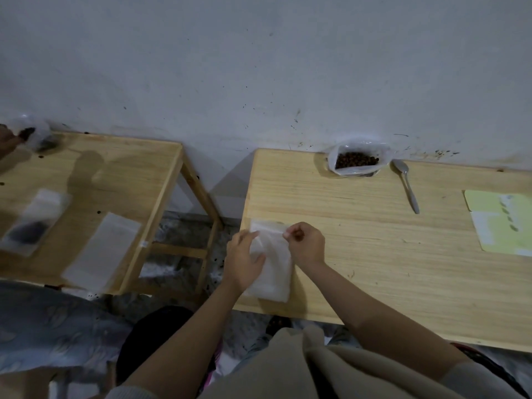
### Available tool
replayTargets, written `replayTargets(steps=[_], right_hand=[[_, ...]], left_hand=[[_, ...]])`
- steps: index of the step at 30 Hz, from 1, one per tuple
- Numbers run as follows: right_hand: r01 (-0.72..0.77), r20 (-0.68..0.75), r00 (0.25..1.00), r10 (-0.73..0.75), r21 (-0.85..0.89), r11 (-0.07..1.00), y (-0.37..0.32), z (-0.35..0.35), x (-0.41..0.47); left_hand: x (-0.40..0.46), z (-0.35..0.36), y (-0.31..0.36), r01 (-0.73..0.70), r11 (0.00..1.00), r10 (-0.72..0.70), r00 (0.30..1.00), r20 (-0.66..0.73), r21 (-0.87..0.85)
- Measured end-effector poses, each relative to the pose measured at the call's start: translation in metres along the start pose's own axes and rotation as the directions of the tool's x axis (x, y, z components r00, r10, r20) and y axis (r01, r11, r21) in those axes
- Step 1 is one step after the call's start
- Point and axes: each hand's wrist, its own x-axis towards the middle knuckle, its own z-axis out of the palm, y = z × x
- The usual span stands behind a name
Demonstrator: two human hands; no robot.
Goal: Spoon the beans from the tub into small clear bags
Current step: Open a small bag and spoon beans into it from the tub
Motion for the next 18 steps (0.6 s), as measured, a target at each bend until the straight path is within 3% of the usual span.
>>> replayTargets(steps=[4, 8, 13, 18], right_hand=[[-0.010, 0.070, 0.998, 0.007, 0.049, 0.999, -0.005, -0.017, 0.008], [-0.043, 0.248, 0.969, 0.008, 0.136, 0.990, -0.020, -0.037, 0.013], [0.070, 0.391, 0.918, -0.072, 0.022, 0.997, -0.043, -0.064, 0.021], [-0.016, 0.472, 0.879, -0.062, 0.159, 0.987, -0.059, -0.092, 0.020]], left_hand=[[-0.001, -0.013, 0.015, 0.070, 0.966, -0.099, 0.989, -0.106, -0.249], [0.002, -0.028, 0.027, 0.132, 0.863, -0.193, 0.978, -0.077, -0.487], [0.010, -0.046, 0.042, 0.030, 0.888, -0.055, 0.998, -0.040, -0.459], [0.019, -0.058, 0.068, -0.102, 0.895, 0.079, 0.994, -0.071, -0.434]])
